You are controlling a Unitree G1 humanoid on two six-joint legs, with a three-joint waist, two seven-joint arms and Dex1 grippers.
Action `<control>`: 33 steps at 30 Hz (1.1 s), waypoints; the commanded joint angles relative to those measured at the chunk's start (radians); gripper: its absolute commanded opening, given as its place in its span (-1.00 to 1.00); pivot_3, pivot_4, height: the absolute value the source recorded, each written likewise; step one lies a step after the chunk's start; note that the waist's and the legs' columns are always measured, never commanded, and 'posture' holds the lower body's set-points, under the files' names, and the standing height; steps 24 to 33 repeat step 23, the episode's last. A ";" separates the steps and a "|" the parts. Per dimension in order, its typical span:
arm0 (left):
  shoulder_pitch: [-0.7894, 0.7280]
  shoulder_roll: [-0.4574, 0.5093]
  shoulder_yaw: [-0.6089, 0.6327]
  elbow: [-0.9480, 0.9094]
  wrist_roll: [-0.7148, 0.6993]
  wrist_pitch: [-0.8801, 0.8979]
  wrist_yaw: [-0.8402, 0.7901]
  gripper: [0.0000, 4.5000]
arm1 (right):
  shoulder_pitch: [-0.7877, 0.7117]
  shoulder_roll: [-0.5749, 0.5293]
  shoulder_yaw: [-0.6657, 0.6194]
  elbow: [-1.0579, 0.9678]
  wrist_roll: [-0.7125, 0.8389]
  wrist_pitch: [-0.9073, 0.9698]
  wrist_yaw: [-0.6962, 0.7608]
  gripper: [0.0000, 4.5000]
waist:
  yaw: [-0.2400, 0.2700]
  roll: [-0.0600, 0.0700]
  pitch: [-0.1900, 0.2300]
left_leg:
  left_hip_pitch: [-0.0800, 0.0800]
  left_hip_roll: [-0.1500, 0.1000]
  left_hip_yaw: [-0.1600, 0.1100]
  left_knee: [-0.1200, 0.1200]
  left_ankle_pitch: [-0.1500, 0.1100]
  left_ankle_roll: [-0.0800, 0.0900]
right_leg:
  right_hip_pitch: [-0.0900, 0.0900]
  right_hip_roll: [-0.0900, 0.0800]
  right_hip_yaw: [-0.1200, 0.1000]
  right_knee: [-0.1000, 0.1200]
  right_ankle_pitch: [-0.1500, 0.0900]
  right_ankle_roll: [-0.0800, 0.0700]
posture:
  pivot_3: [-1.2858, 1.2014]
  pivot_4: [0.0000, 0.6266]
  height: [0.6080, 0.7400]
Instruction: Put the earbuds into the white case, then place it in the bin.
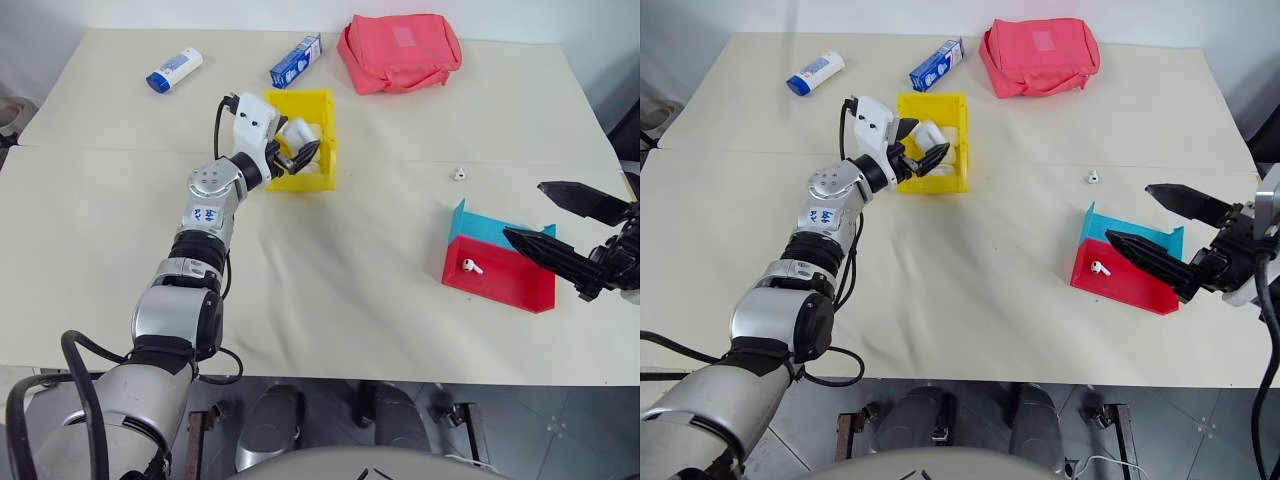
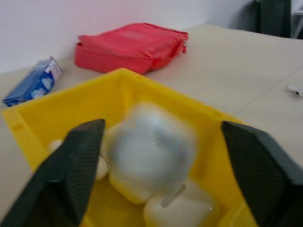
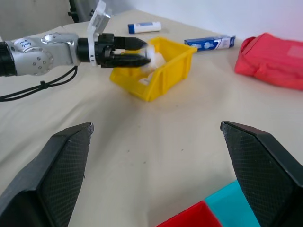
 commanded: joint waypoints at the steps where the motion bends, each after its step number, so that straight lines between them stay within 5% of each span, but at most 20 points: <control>1: -0.038 0.016 0.009 -0.038 -0.022 -0.095 -0.073 0.99 | -0.018 -0.025 -0.001 0.012 -0.006 -0.024 0.024 1.00 | -0.001 0.000 0.000 | 0.000 0.000 0.000 0.000 0.000 0.000 | 0.000 0.000 0.000 0.000 0.000 0.000 | 0.03 -0.52 1.00; 7: 0.026 0.078 0.027 -0.190 -0.097 -0.080 -0.251 0.99 | -0.022 -0.066 0.016 0.059 -0.036 -0.024 0.089 1.00 | -0.007 0.000 0.000 | 0.000 0.001 0.000 0.000 0.000 -0.001 | 0.000 0.000 0.000 0.000 0.000 0.000 | 0.03 -0.52 1.00; 12: 0.165 0.213 0.043 -0.404 -0.262 0.083 -0.601 0.99 | 0.046 -0.146 0.111 0.138 -0.195 -0.106 0.227 1.00 | -0.026 0.002 -0.001 | 0.001 0.001 0.002 0.000 0.000 -0.001 | 0.000 0.001 0.000 0.001 0.000 -0.001 | 0.03 -0.52 1.00; 20: 0.290 0.356 0.104 -0.468 -0.324 0.190 -0.692 0.99 | 0.031 -0.176 0.178 0.341 -0.316 -0.227 0.384 1.00 | -0.031 0.002 -0.001 | 0.002 0.001 0.001 0.001 0.000 -0.001 | 0.001 0.001 0.000 0.002 -0.001 -0.001 | 0.03 -0.52 1.00; 33: 0.305 0.374 0.122 -0.452 -0.330 0.177 -0.708 0.99 | -0.009 -0.180 0.207 0.390 -0.338 -0.249 0.404 1.00 | -0.031 0.002 -0.001 | 0.002 0.001 0.002 0.001 0.000 -0.001 | 0.001 0.001 0.000 0.002 -0.001 -0.001 | 0.03 -0.52 1.00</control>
